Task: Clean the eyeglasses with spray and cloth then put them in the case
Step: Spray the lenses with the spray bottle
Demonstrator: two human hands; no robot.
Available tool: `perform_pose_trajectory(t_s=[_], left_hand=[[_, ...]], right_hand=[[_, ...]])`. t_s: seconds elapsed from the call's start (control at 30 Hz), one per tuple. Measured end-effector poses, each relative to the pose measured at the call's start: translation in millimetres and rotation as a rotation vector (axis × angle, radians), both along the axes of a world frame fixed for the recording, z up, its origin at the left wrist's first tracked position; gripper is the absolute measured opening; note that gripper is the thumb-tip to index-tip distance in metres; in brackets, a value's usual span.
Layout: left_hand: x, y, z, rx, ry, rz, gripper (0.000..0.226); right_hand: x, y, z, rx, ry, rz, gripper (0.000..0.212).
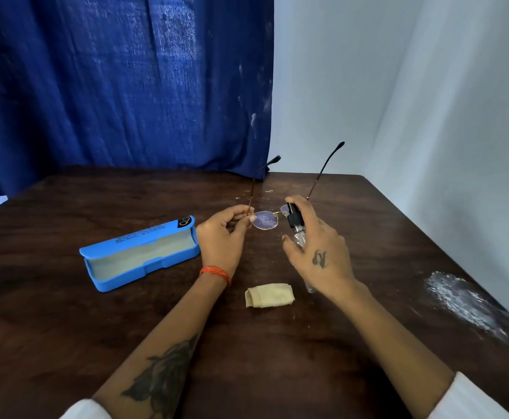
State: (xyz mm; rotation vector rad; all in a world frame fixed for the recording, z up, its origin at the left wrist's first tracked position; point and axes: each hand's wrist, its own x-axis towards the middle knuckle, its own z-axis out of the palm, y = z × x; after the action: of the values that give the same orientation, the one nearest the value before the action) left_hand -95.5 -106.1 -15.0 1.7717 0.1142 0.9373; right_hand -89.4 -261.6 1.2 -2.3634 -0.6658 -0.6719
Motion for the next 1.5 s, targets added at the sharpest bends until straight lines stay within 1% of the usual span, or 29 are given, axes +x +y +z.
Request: perform_pose_trajectory(t_s=[0.17, 0.27, 0.43, 0.53, 0.67, 0.83, 0.97, 1.07, 1.13, 1.2, 1.37, 1.5], left_hand=[[-1, 0, 0, 0.056, -0.029, 0.005, 0.021], [-2, 0, 0, 0.057, -0.036, 0.005, 0.021], [-2, 2, -1, 0.056, -0.040, 0.016, 0.022], [-2, 4, -1, 0.036, -0.043, 0.019, 0.020], [-3, 5, -1, 0.023, -0.042, 0.014, 0.020], [-5, 4, 0, 0.025, -0.044, 0.018, 0.021], [-6, 5, 0, 0.010, -0.034, 0.021, 0.021], [-5, 5, 0, 0.015, -0.026, 0.024, 0.021], [-5, 5, 0, 0.021, -0.015, 0.022, 0.022], [-4, 5, 0, 0.011, 0.002, 0.018, 0.022], [-2, 5, -4, 0.013, 0.035, 0.026, 0.024], [0, 5, -5, 0.005, 0.059, 0.026, 0.024]], right_hand=[[1, 9, -3, -0.019, 0.021, 0.004, 0.057], [2, 11, -5, -0.023, 0.034, -0.013, 0.056], [6, 0, -6, 0.050, -0.016, -0.067, 0.063], [10, -15, -6, 0.092, -0.035, -0.133, 0.061], [13, -25, -7, 0.053, -0.008, -0.152, 0.056], [15, -25, -7, 0.037, 0.022, -0.177, 0.055], [22, -32, -5, 0.143, -0.046, -0.160, 0.059], [41, -44, 2, 0.238, 0.005, -0.119, 0.065], [57, -54, 6, 0.323, 0.046, -0.076, 0.073], [70, -62, 6, 0.382, 0.037, -0.044, 0.078], [85, -69, -6, 0.466, -0.015, -0.056, 0.078], [92, -72, -20, 0.439, -0.022, -0.028, 0.083]])
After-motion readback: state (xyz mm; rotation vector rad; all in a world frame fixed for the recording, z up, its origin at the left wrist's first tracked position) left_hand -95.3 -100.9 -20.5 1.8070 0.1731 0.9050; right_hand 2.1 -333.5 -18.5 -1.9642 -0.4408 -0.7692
